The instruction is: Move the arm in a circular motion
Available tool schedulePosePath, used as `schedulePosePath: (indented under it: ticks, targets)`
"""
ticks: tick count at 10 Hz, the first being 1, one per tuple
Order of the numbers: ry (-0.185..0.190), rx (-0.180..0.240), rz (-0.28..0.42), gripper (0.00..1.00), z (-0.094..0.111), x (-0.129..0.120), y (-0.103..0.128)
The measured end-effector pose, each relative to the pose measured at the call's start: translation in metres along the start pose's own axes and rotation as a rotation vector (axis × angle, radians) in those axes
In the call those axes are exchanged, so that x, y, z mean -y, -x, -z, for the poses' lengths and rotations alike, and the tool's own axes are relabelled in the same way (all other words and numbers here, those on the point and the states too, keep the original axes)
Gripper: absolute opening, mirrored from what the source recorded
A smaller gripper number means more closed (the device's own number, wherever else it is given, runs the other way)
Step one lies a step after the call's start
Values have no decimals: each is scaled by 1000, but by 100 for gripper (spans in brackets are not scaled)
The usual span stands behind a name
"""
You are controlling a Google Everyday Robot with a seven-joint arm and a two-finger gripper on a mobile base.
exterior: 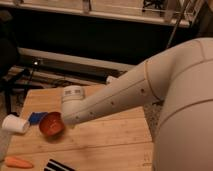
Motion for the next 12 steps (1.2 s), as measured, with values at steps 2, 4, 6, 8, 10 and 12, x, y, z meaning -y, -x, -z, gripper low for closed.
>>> schedulePosePath:
  ticks: [2,4,6,8,10,12]
  targets:
    - [6,94,104,80,14,6,80]
    - [-111,176,130,80,46,89,119]
    - [-262,231,91,80,87,190,111]
    - [-448,272,-5,80,142,302,62]
    - [-553,284,-107,80,171,360,3]
    - [-584,268,-246,80,168,376,-69]
